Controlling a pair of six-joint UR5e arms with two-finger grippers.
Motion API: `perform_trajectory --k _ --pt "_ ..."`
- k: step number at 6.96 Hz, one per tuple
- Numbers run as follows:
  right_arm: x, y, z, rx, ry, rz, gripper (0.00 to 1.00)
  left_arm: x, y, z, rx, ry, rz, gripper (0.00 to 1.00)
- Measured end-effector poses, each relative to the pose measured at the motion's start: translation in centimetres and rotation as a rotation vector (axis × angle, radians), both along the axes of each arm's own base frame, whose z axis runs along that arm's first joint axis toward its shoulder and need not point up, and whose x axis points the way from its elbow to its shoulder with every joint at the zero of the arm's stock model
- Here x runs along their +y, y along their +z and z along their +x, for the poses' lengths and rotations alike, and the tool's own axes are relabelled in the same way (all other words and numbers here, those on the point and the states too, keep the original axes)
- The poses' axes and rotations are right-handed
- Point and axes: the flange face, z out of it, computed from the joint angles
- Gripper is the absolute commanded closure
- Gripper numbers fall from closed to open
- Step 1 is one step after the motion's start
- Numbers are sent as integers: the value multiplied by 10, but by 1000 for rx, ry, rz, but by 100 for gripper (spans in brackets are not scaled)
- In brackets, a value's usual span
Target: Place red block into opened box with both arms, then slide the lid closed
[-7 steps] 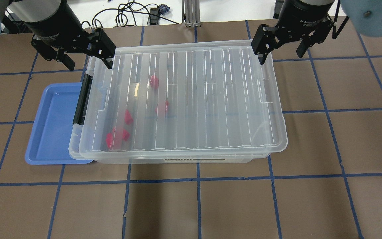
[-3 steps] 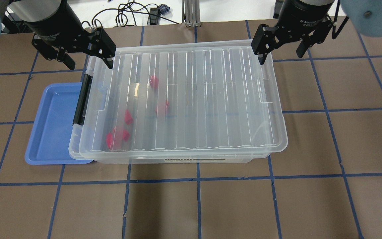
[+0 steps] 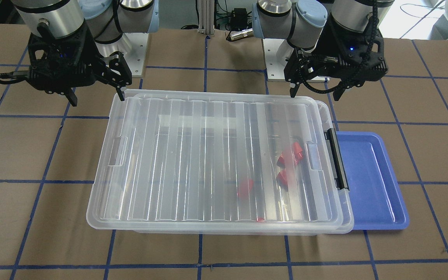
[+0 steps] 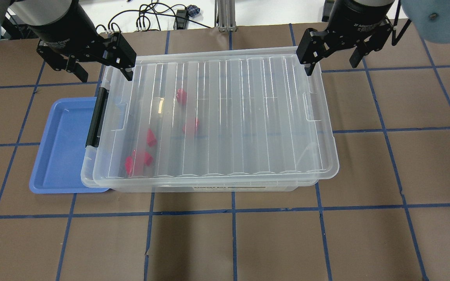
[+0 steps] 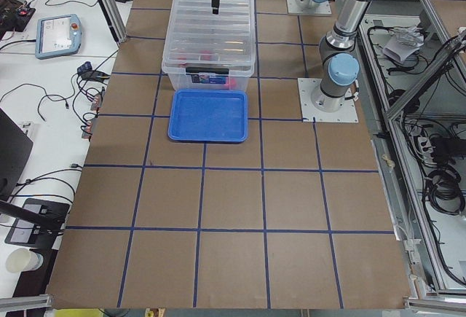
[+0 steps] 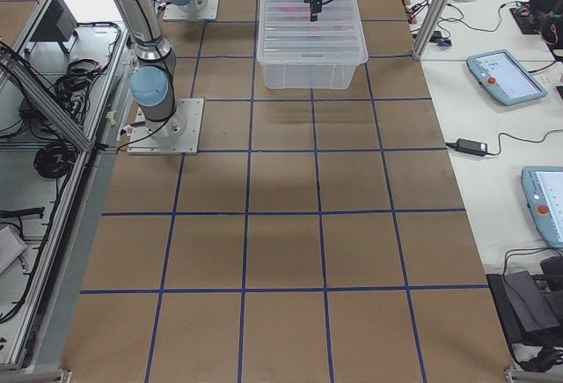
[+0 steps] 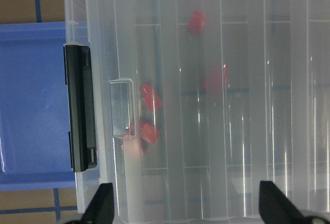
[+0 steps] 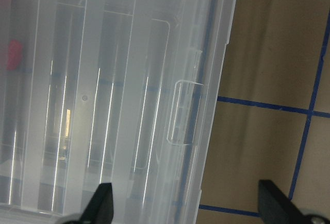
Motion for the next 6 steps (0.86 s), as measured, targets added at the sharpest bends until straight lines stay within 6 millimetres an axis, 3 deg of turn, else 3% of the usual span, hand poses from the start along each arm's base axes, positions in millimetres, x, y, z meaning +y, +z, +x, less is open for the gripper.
perform_trajectory --k 6 --pt "0 0 -1 1 -2 1 0 4 3 0 -4 0 1 0"
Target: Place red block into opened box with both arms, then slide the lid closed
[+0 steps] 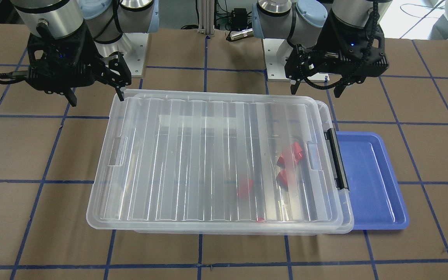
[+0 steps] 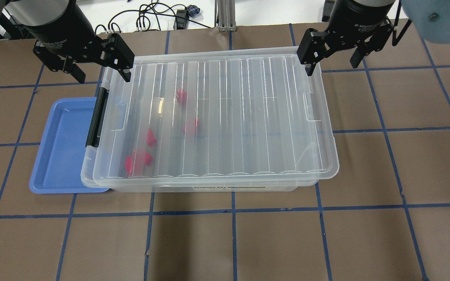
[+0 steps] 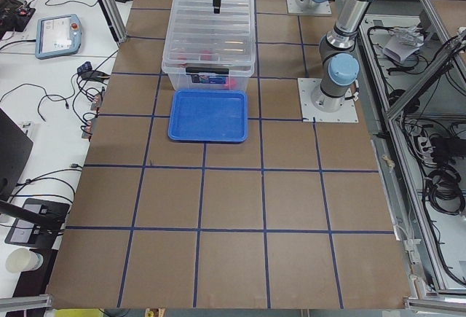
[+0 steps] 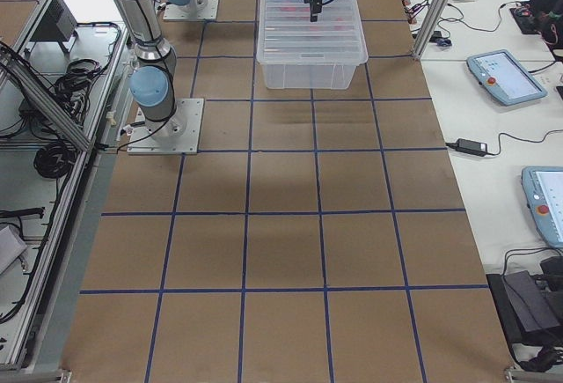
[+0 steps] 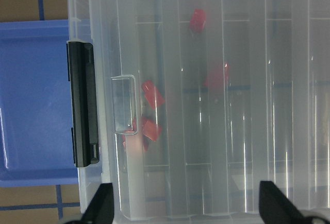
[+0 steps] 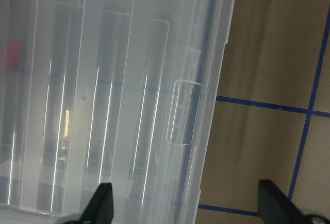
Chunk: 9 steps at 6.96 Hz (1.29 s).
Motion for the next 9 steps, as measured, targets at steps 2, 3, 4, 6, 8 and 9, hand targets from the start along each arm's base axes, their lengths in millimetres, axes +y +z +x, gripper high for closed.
perform_trajectory --k 2,3,4,6,8,9 --pt "0 0 -1 0 -1 0 0 0 0 0 0 0 0 0" --pt "0 0 -1 0 -1 0 0 0 0 1 -6 0 0 0" --pt "0 0 -1 0 -1 1 0 -1 -1 1 -14 1 1 0" --pt "0 0 -1 0 -1 2 0 1 2 1 -10 1 -7 0" --pt "0 0 -1 0 -1 2 0 2 3 1 -8 2 -11 0" --pt "0 0 -1 0 -1 2 0 2 3 1 -9 2 -10 0"
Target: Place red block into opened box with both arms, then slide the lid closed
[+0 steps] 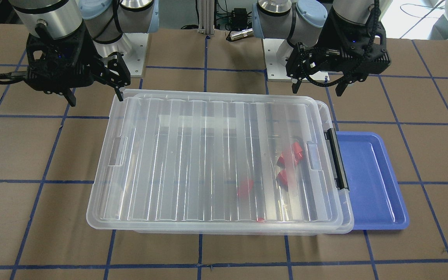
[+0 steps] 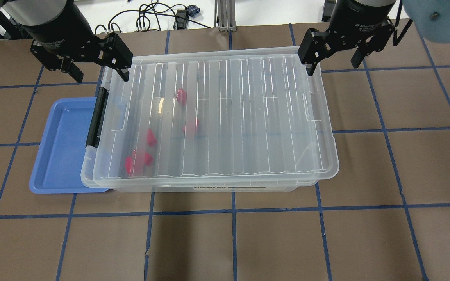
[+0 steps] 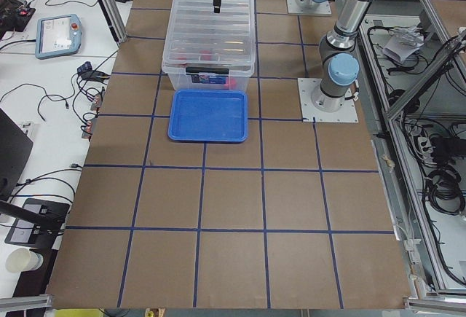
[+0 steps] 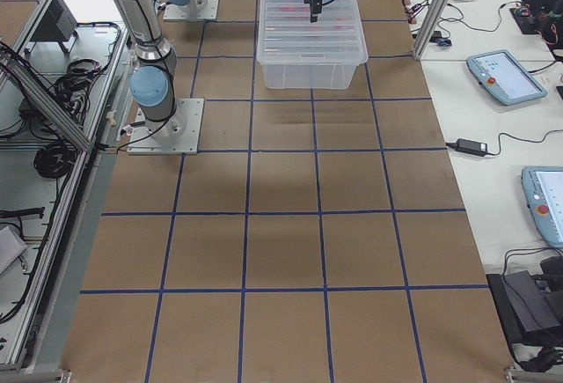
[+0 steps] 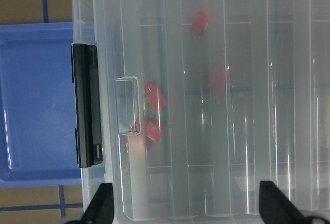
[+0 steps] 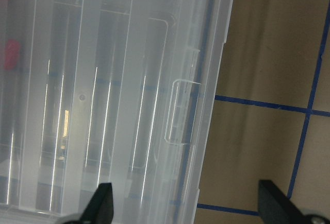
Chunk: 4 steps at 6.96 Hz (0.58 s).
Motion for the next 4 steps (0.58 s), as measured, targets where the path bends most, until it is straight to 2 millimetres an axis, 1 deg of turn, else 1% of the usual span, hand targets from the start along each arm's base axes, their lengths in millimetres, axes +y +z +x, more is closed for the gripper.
perform_trajectory --k 4 --pt "0 0 -1 0 -1 1 0 3 -2 5 -3 -2 3 0"
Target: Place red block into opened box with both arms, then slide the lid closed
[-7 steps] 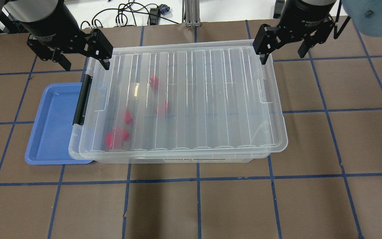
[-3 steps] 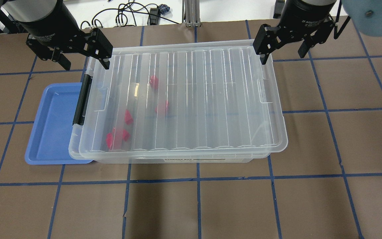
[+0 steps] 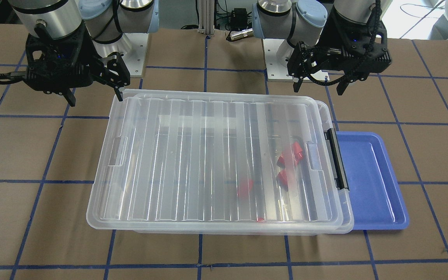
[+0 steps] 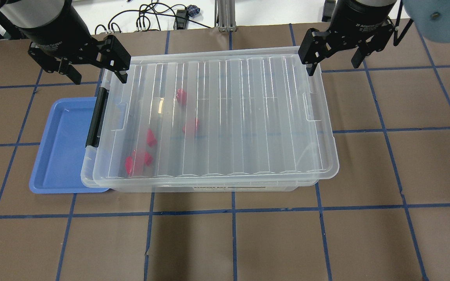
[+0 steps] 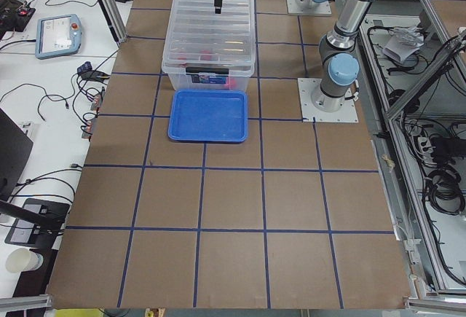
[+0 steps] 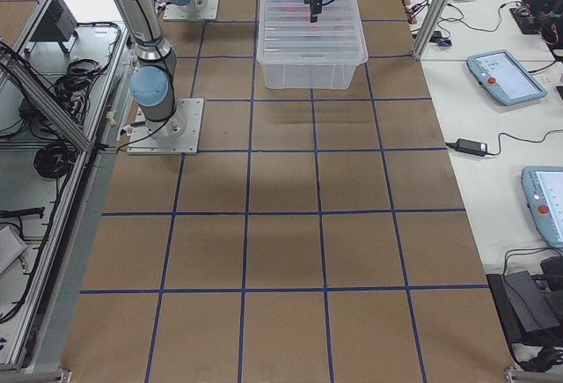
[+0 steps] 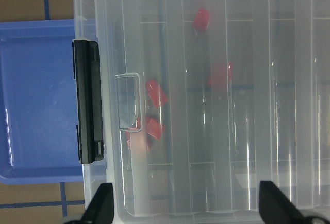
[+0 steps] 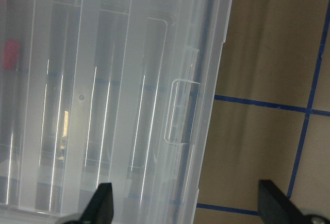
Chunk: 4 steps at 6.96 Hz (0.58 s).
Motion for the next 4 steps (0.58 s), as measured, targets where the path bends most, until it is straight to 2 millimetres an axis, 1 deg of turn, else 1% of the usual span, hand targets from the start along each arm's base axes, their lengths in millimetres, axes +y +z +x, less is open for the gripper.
perform_trajectory --k 4 --pt "0 0 0 0 0 -1 0 3 -3 4 -12 3 26 0"
